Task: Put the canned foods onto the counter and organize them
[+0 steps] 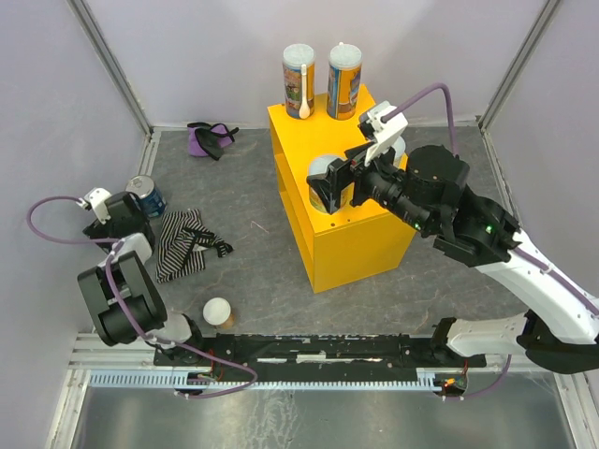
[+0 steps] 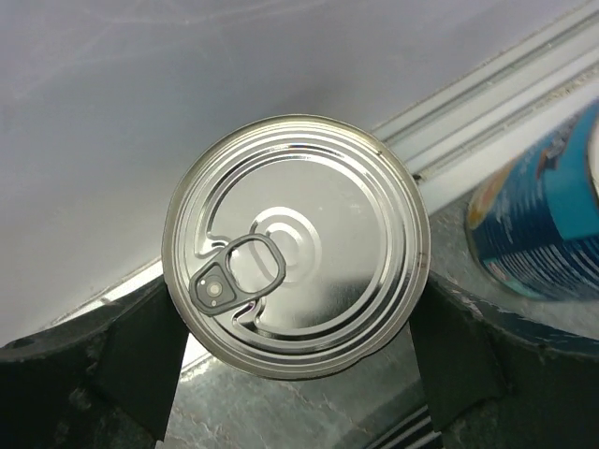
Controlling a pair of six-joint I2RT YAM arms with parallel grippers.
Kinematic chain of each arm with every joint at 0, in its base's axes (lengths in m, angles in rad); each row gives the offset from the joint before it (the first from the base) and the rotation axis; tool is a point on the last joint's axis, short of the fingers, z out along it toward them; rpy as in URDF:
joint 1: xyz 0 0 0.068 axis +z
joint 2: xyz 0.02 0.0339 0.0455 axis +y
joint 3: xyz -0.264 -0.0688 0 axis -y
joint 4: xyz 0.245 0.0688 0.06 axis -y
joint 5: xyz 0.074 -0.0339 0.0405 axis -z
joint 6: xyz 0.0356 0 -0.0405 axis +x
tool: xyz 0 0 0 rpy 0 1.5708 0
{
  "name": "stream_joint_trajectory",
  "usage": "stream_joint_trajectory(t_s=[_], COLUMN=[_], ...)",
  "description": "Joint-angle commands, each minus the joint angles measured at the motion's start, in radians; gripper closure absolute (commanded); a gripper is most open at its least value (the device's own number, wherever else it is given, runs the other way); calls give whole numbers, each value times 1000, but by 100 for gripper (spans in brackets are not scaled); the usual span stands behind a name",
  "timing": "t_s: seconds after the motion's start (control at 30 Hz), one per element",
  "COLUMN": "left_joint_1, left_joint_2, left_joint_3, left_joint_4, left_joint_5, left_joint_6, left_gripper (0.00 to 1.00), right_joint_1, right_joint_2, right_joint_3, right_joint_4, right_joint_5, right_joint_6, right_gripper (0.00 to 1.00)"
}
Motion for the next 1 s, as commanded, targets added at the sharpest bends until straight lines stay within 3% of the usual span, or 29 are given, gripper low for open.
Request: stream_joint_trajectory(t_s=[0.0, 0.53, 0.97], left_joint_1=[-38, -171, -300], left_joint_2=[-87, -286, -559], left_joint_3=[-34, -114, -153], left_joint_4=[43, -37, -175], left_joint_5=[16, -107, -230], left_joint_6=[-27, -92, -132], left_gripper=[97, 97, 97], right_joint_1=[5, 5, 5], right_joint_2=[-40, -60, -72], right_joint_3=[-2, 3, 28], right_joint_4=[22, 16, -8], right_joint_5=[14, 12, 29], right_joint_6=[-19, -25, -30], right_gripper=[0, 0, 0])
